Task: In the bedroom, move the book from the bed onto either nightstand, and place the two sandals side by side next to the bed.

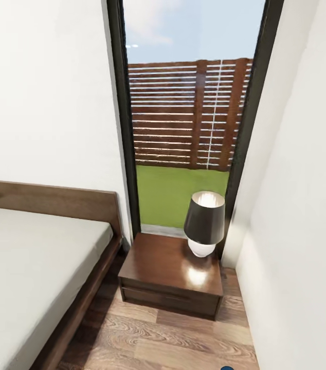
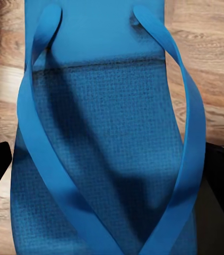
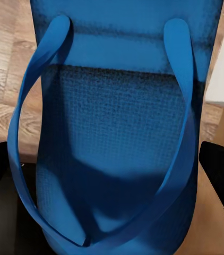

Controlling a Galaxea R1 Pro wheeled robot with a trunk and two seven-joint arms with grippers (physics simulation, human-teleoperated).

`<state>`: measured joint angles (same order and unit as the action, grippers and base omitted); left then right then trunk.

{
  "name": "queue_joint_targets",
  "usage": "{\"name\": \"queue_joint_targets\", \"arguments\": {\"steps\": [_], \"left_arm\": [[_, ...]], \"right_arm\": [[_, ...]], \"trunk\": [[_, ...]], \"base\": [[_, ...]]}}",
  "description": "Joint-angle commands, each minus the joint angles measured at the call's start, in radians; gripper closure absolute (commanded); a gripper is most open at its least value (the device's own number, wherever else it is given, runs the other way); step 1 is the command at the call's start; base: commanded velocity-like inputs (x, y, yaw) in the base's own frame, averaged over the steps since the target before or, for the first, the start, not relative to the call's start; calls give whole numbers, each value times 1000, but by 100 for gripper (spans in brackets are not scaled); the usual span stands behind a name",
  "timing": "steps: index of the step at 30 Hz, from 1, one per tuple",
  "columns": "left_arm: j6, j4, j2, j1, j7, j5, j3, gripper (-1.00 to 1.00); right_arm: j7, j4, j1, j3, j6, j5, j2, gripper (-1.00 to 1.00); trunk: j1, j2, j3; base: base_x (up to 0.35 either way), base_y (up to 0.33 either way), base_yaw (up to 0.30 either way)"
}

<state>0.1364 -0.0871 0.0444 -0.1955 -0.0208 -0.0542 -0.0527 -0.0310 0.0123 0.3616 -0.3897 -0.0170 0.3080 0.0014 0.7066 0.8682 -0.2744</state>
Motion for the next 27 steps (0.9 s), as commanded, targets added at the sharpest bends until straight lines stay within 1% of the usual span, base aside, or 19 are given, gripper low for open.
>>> {"name": "queue_joint_targets", "arguments": {"steps": [1, 6, 14, 18, 27], "left_arm": [[4, 1, 0, -1, -2, -6, -6, 100], [4, 1, 0, -1, -2, -6, -6, 100], [4, 1, 0, -1, -2, -6, -7, 100], [5, 0, 0, -1, -2, -5, -7, 100], [5, 0, 0, -1, -2, -4, -7, 100]], "right_arm": [[-3, 0, 0, -8, -2, 9, 0, 100], [-3, 0, 0, -8, -2, 10, 0, 100], [-3, 0, 0, -8, -2, 10, 0, 100], [-3, 0, 0, -8, -2, 10, 0, 100], [-3, 0, 0, -9, -2, 10, 0, 100]], "trunk": [[0, 1, -1], [0, 1, -1], [0, 1, -1], [0, 1, -1], [0, 1, -1]], "base": [[103, 0, 106], [136, 0, 54], [243, 0, 11], [143, 0, 29], [21, 0, 210]]}}
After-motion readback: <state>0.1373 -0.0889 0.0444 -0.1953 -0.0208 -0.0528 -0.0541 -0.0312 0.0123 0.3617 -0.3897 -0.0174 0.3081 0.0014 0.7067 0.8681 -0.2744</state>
